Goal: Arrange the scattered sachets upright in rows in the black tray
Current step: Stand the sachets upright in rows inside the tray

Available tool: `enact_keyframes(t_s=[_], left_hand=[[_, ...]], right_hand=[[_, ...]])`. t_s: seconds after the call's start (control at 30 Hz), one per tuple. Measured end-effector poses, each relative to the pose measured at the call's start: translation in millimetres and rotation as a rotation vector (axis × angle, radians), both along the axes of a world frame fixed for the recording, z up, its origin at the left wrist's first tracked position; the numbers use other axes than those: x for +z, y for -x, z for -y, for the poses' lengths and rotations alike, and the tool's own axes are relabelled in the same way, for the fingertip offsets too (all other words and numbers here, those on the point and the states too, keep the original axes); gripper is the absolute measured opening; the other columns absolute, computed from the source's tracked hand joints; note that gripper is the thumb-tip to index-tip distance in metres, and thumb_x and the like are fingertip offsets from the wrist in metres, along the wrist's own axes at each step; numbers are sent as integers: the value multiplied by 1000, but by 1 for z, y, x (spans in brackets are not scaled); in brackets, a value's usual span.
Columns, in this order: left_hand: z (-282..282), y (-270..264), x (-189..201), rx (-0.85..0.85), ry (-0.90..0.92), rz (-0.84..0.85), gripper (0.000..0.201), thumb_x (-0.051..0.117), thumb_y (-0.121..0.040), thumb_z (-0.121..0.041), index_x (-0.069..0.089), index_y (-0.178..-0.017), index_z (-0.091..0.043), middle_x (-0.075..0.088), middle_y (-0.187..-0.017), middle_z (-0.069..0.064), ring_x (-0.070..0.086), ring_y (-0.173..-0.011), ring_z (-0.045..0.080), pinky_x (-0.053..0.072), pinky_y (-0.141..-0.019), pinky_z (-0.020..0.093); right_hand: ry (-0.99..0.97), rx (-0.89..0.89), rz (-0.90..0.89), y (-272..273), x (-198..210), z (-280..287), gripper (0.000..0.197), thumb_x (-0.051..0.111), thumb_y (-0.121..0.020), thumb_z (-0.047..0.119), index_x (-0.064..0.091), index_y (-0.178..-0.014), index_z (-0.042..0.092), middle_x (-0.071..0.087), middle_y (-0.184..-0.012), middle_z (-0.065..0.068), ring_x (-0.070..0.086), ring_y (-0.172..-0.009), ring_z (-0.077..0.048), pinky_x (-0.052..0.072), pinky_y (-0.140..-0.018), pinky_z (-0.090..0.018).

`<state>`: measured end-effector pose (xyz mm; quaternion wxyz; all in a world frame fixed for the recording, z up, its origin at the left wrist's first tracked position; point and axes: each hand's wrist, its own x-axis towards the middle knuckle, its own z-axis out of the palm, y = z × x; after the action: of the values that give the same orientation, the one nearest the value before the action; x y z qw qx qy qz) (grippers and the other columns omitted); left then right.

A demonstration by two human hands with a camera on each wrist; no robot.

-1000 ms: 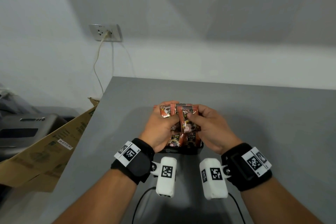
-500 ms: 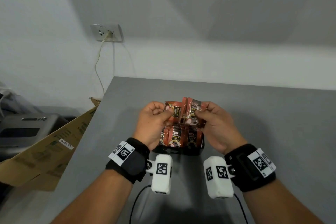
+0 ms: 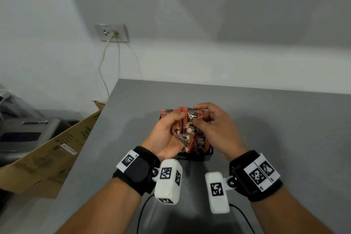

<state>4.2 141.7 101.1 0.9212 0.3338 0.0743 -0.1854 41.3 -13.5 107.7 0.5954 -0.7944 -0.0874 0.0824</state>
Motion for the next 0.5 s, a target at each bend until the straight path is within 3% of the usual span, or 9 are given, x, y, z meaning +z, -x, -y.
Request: enact_keyframes(t_s=[0.07,0.13,0.2,0.23,0.3,0.33,0.4,0.5], left_hand=[[-1,0,1,-27,-71,-12,48,55,-93,-12,52,-135,10,61,-125,26,64,-110,36,53,-97,47],[-1,-1,1,-19,-125,-21,50,57,-86,-2,52,-133,11,59,-123,30,65,-104,38,53,-94,48],[-3,-2,0,-14,-125,-17,55,54,-78,7,47,-132,15,56,-121,35,67,-100,40,55,-88,48],[-3,-3,-1,-12,-118,-16,60,53,-75,11,43,-134,17,55,-121,36,67,-98,41,58,-85,47],[-3,-6,-2,13,-107,-23,69,52,-70,18,37,-138,15,55,-117,35,68,-94,39,60,-77,45],[-3,-7,-3,20,-99,-25,73,54,-69,19,35,-140,14,54,-118,34,68,-95,39,60,-77,44],[-3,-6,-4,17,-84,-1,76,60,-67,18,36,-139,11,52,-120,32,64,-101,38,57,-84,45],[-4,-5,-3,18,-29,-3,61,59,-67,6,50,-126,-3,59,-108,23,64,-96,33,53,-85,43]], right_hand=[[153,21,135,4,4,-1,21,75,-86,19,68,-101,32,67,-93,12,62,-84,2,52,-79,-22],[260,56,209,7,8,1,20,77,-84,25,67,-99,31,63,-100,16,59,-88,4,47,-78,-16],[215,167,146,10,11,4,34,83,-78,26,65,-106,30,65,-95,16,60,-78,5,46,-69,-11],[174,248,103,11,12,5,51,88,-73,25,63,-116,31,66,-98,17,62,-79,6,48,-70,-10],[236,369,139,10,10,5,89,94,-62,31,51,-139,31,60,-119,23,61,-104,6,48,-92,-12],[313,390,208,9,8,4,98,95,-59,36,47,-144,32,55,-126,24,55,-115,4,44,-102,-17],[393,378,316,7,5,1,92,91,-60,45,50,-141,34,52,-127,20,47,-120,-2,40,-109,-26],[436,369,339,5,4,-1,74,78,-64,57,56,-130,33,52,-120,16,45,-115,-7,42,-105,-33]])
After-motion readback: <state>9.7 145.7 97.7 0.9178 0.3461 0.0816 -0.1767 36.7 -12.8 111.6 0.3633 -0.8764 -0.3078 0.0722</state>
